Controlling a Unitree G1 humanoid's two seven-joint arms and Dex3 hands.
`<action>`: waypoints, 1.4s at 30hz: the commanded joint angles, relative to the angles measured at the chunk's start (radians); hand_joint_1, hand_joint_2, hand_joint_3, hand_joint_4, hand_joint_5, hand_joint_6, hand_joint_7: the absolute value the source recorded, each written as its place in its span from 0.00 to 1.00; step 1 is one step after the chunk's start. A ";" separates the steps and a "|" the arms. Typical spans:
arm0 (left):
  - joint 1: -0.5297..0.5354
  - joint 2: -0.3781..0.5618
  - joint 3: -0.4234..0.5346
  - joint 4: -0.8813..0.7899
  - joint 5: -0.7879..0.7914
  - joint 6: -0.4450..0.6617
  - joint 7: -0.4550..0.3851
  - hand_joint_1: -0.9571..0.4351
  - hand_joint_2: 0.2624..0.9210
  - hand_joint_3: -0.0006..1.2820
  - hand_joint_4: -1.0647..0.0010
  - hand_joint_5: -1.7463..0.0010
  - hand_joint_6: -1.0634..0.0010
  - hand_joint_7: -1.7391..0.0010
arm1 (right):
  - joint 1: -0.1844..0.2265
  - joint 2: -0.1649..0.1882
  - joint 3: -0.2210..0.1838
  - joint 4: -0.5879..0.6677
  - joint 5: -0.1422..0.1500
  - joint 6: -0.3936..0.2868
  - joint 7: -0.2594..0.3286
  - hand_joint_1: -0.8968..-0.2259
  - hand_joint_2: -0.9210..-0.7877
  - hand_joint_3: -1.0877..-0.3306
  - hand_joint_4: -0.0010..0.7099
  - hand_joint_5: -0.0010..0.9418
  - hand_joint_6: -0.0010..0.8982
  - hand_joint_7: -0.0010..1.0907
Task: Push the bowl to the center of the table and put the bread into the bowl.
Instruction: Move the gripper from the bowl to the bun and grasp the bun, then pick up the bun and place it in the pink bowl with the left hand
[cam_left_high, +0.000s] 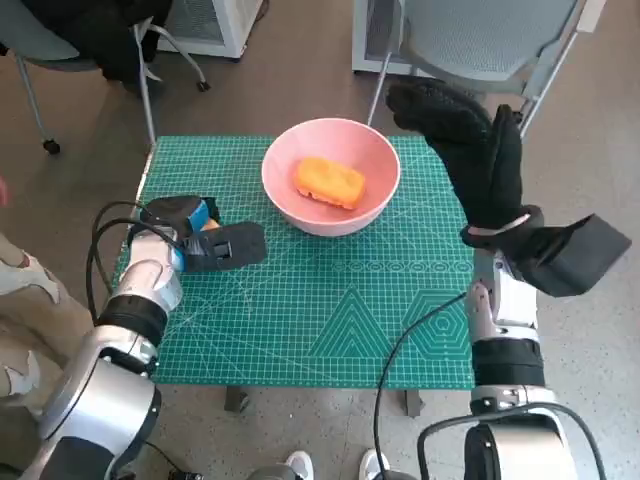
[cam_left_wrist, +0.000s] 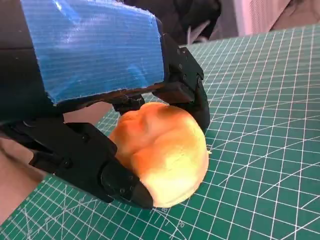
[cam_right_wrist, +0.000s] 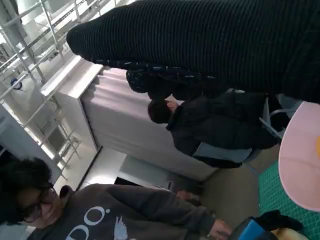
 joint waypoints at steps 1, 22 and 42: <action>0.015 0.017 0.004 0.012 -0.014 -0.009 -0.029 0.69 0.94 0.08 0.31 0.30 0.38 0.41 | 0.004 0.007 0.002 0.020 0.003 0.008 -0.001 0.29 0.00 0.23 0.20 0.00 0.00 0.41; -0.023 0.060 0.047 -0.126 -0.050 0.019 -0.061 0.69 0.96 0.06 0.29 0.37 0.39 0.34 | -0.012 0.019 0.005 0.049 0.006 -0.007 0.007 0.29 0.00 0.23 0.20 0.00 0.00 0.41; 0.029 0.141 0.240 -0.902 -0.053 0.110 -0.092 0.69 0.93 0.05 0.25 0.33 0.29 0.48 | -0.031 0.028 0.001 0.086 0.015 -0.019 0.021 0.28 0.00 0.24 0.21 0.00 0.00 0.42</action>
